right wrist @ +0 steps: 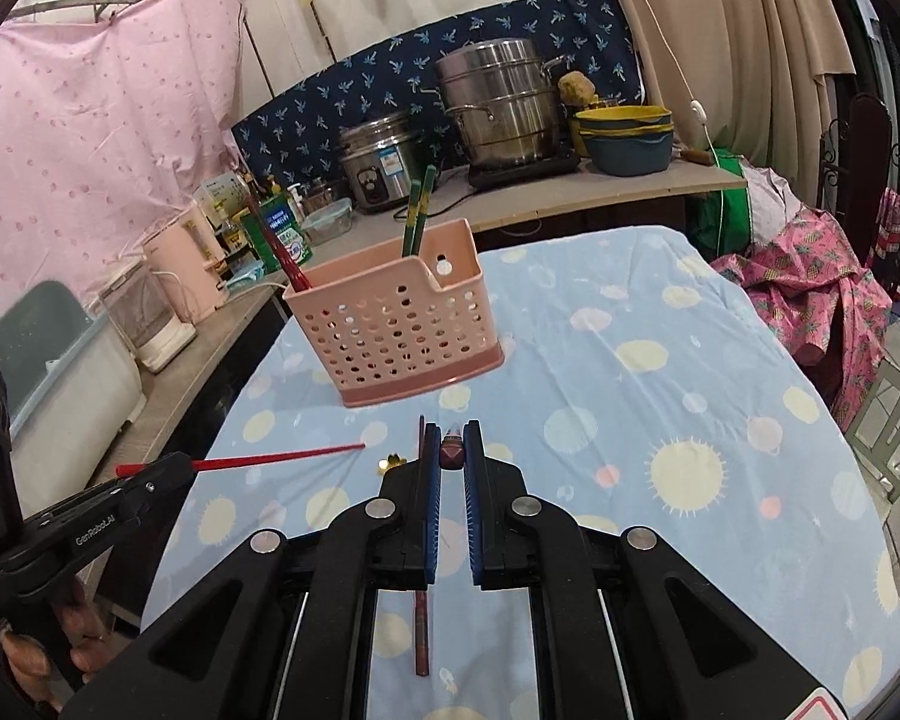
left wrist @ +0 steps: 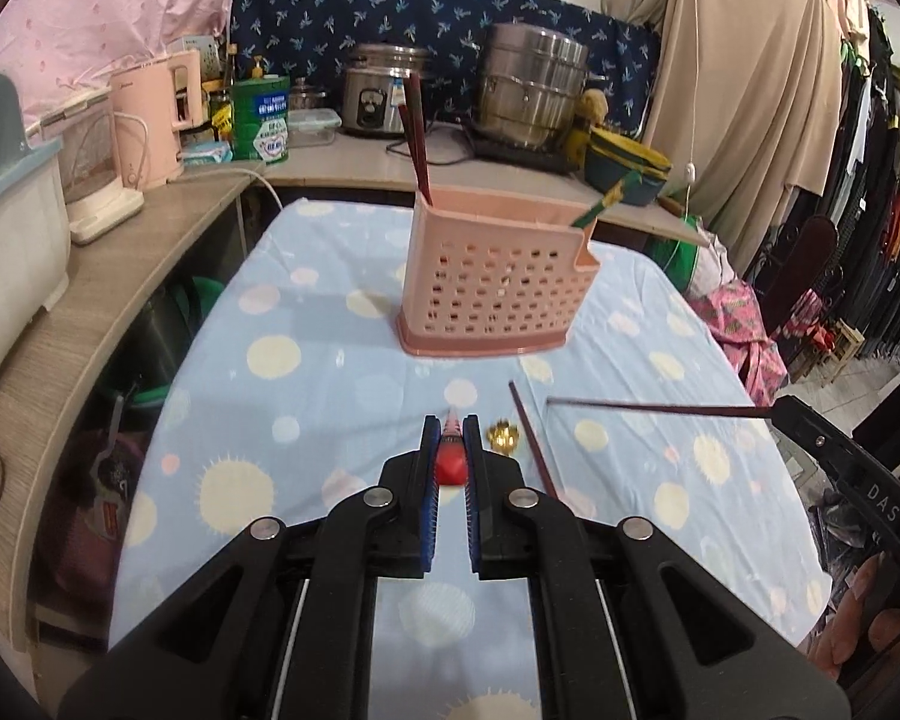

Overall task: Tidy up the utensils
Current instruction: 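Carry the bright red chopstick with the left tool while the right tool carries the dark-red one to the basket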

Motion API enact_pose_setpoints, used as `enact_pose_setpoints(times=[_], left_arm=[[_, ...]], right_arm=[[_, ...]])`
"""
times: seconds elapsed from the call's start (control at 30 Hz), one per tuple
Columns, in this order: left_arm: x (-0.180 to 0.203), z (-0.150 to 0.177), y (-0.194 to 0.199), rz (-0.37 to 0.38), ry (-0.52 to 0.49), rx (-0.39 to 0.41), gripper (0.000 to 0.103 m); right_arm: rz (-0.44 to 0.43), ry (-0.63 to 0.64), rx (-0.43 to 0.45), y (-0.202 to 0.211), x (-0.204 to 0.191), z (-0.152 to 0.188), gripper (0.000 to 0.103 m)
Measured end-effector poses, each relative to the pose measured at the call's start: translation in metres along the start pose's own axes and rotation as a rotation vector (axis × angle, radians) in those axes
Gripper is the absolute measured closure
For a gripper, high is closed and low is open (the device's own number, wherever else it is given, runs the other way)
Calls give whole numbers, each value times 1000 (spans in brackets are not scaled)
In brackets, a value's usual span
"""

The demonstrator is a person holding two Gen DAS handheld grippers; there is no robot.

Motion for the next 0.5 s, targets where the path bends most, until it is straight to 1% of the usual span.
enact_pose_setpoints(times=[0.2, 0.4, 0.5], left_arm=[[1, -26, 6, -7, 1, 56, 96], [3, -42, 4, -6, 7, 80, 96], [4, -55, 3, -12, 4, 105, 96]], right_arm=[[-20, -12, 43, 5, -1, -21, 95], [-25, -20, 76, 7, 0, -37, 95], [-25, -27, 94, 8, 3, -45, 95]])
Point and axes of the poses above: each gripper's, at about its wrist camera, not at the fingertips, and y roughly against the way its jaws point, x to its right, z to its underside, the point moved 5 cm from there along -y, roughly the way its jaws point, and after that the axes turned 2 degrees about x, right-handed, at the moved point
